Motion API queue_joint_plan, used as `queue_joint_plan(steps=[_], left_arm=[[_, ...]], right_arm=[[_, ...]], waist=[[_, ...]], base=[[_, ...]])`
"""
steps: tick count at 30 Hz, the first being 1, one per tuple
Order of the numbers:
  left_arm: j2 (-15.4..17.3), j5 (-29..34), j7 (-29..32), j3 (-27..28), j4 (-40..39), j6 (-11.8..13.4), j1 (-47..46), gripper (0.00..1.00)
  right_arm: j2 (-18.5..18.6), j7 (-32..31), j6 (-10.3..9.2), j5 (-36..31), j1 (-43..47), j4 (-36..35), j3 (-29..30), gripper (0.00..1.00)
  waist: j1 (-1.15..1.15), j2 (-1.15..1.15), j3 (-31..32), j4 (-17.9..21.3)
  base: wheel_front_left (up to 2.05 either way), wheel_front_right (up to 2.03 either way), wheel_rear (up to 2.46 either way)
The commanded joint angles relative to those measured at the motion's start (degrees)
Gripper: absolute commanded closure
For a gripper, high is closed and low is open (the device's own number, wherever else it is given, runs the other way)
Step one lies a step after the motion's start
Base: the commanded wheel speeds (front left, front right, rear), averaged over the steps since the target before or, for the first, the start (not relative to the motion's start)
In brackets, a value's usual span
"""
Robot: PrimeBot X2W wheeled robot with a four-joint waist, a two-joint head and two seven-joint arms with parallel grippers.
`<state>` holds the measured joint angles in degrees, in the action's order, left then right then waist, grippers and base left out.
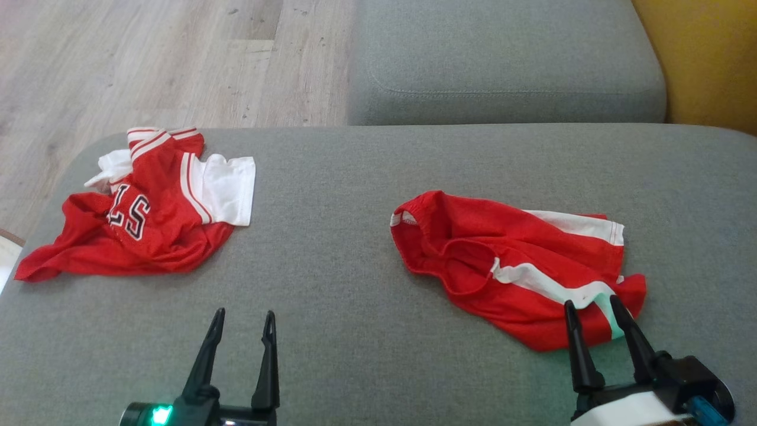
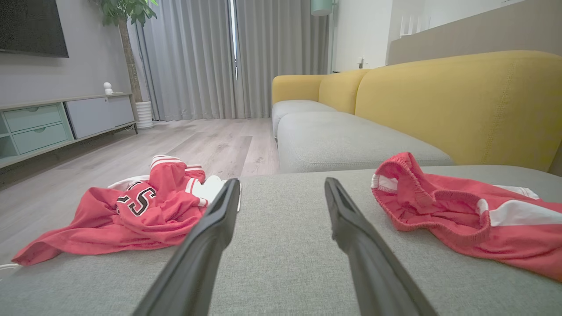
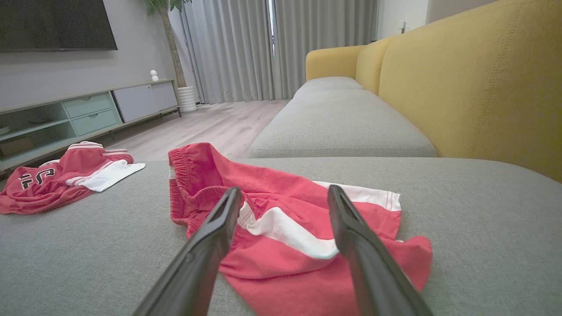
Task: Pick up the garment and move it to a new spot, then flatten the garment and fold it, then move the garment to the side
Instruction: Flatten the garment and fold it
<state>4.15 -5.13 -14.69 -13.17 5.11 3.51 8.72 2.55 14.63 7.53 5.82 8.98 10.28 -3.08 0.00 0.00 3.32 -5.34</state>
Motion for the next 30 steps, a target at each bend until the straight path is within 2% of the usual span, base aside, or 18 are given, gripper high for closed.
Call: queue_joint_plan(steps=[1, 11, 17, 23, 30], left_arm=[[-0.70, 0.41, -0.30, 1.92, -1.56, -0.01, -1.66, 0.00], [-1.03, 0.94, -0.30, 1.82, 0.44, -1.12, -1.80, 0.00], [-1.13, 0.92, -0.30, 0.88, 2.14, -2.41, -2.41, 0.00], [-1.23, -1.02, -0.30, -1.06, 4.69, -3.41, -5.31, 0.00], [-1.26, -3.61, -0.30, -8.24, 9.21, -5.19, -13.64, 0.00]], right_arm=[[0.32, 0.37, -0.04, -0.17, -2.32, -1.87, -1.30, 0.00], [0.32, 0.37, -0.04, -0.35, -2.61, -1.83, -1.36, 0.00], [0.32, 0.37, -0.04, -0.45, -2.89, -1.96, -1.69, 0.00], [0.32, 0.37, -0.04, -1.43, -3.93, -2.43, -2.30, 0.00], [0.32, 0.37, -0.04, -1.71, -5.62, -3.61, -2.62, 0.00]], waist=[[0.00, 0.00, -0.02, -0.01], [0.00, 0.00, 0.02, 0.34], [0.00, 0.00, -0.33, 2.26], [0.00, 0.00, -1.96, 7.70], [0.00, 0.00, -5.59, 15.04]], base=[[0.00, 0.00, 0.00], [0.00, 0.00, 0.00], [0.00, 0.00, 0.00], [0.00, 0.00, 0.00], [0.00, 0.00, 0.00]])
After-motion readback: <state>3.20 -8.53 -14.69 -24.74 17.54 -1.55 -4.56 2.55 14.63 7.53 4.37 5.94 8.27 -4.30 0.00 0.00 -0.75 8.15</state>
